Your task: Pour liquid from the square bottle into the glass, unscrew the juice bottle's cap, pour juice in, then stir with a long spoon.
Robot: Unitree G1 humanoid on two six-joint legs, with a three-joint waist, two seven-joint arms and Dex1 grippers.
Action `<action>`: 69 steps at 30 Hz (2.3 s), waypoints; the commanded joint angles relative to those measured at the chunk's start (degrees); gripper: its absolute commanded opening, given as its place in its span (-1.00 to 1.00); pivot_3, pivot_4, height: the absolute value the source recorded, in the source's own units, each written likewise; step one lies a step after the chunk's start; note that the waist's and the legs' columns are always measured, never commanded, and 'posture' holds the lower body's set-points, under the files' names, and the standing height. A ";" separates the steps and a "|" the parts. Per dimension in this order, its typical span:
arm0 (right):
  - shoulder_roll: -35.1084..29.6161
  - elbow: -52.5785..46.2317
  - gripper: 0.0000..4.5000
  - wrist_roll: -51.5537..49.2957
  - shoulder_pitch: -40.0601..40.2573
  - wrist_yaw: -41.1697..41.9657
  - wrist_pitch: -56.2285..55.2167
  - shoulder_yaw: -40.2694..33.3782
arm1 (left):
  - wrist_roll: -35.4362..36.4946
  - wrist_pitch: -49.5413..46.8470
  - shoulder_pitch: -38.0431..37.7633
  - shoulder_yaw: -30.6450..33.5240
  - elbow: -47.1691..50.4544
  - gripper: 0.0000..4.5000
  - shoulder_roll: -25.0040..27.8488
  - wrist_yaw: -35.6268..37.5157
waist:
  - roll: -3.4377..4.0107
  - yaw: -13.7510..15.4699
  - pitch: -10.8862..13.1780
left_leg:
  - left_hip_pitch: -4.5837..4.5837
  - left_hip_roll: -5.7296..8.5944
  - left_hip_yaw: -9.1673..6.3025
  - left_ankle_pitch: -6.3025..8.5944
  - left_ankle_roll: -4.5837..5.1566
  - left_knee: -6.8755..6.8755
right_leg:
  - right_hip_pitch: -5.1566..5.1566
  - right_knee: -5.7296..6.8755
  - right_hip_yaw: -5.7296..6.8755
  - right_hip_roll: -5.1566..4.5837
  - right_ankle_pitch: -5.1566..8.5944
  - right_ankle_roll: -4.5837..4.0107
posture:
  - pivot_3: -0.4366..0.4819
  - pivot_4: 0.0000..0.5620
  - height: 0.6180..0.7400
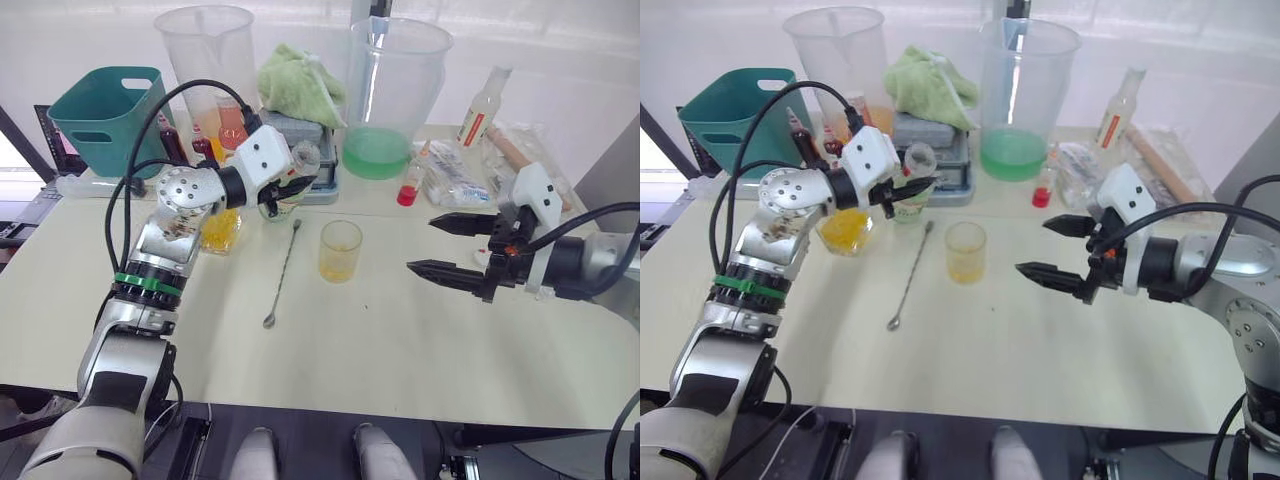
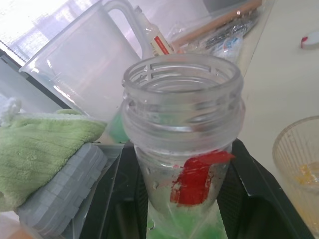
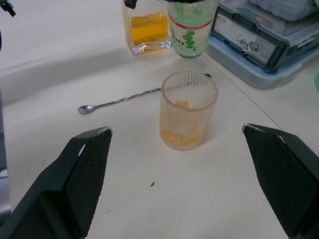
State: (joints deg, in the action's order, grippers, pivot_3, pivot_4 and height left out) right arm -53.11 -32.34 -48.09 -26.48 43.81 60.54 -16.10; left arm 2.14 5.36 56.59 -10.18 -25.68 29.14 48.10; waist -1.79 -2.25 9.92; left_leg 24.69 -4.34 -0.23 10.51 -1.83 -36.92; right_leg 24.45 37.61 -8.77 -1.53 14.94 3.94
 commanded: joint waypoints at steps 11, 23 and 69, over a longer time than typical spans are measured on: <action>0.11 -5.20 0.98 -6.31 2.64 -9.45 2.00 -5.74 | -17.98 28.47 6.17 -4.91 -18.59 -0.39 -3.35 -15.17 | -0.02 0.18 0.01 | 0.04 0.02 0.00 0.00 0.00 -0.01 | 0.00 0.00 -0.01 -0.02 -0.08 -0.06 | -0.05 -0.47 0.46; -0.34 -5.73 0.98 -7.35 3.97 -11.72 0.93 -6.34 | -29.53 34.42 7.53 -9.32 -21.67 -0.39 -2.02 -24.00 | -0.02 0.11 0.01 | 0.03 0.03 -0.01 0.00 0.00 -0.02 | -0.01 0.03 -0.01 -0.02 -0.08 -0.04 | -0.05 -0.47 0.46; -0.60 -5.81 0.98 -7.39 3.97 -12.88 -0.70 -5.11 | -47.22 31.22 7.72 -16.35 -13.01 -0.39 0.74 -32.48 | -0.02 0.16 0.01 | -0.01 0.04 -0.02 -0.01 0.00 -0.08 | -0.03 0.19 -0.01 -0.03 -0.14 -0.14 | -0.05 -0.47 0.46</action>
State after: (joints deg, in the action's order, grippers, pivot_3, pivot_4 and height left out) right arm -53.19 -37.53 -55.37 -21.91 31.02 61.67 -20.62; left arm -44.99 36.37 62.64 -26.83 -41.39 29.28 17.20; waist -1.81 -2.08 9.92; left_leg 24.69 -4.30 -0.25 10.50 -1.84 -37.00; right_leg 24.42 37.80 -8.78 -1.56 14.79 3.80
